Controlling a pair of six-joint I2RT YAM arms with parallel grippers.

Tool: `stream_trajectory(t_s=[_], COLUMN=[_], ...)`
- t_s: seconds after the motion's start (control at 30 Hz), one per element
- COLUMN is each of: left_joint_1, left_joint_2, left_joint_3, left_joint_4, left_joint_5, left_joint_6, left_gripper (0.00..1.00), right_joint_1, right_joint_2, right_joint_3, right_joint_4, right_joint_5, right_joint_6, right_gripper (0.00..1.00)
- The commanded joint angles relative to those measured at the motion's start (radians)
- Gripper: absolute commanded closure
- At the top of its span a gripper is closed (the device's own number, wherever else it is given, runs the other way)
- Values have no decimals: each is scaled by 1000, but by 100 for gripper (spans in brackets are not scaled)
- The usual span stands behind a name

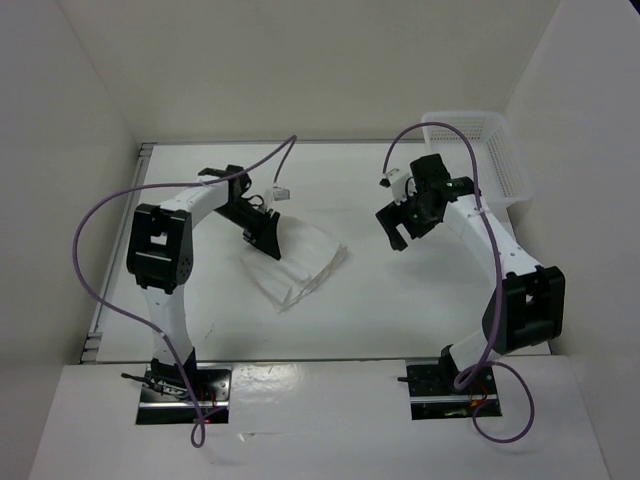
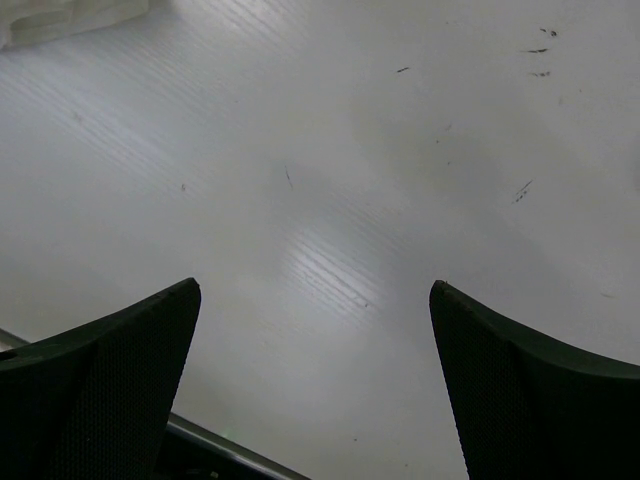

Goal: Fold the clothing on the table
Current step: Fold the skirt

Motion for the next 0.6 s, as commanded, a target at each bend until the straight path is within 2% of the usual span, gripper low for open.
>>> stream_trajectory(t_s=[0.0,0.17,0.33,0.5,0.57], left_joint_1=[-31,-21,1,21,21], left_joint_2=[54,79,59,-5,-43], left_joint_3=[40,-93,-155,-109,-33], left_joint_4=[-54,-19,21,-42,-77], left_joint_5=[63,-15,-134,-156,-145], left_joint_6=[87,99,90,113,113], left_gripper=[48,48,48,50,50], right_joint_1=[-6,-6,-6,-6,-6], right_joint_2=[-14,4,25,25,25], right_joint_3=[-3,6,6,25,25], right_joint_4=[48,48,57,57,57], right_joint_5=[-1,-10,-19,-30,-30], right_joint_6=[28,28,28,28,19], right_gripper=[1,1,1,1,1])
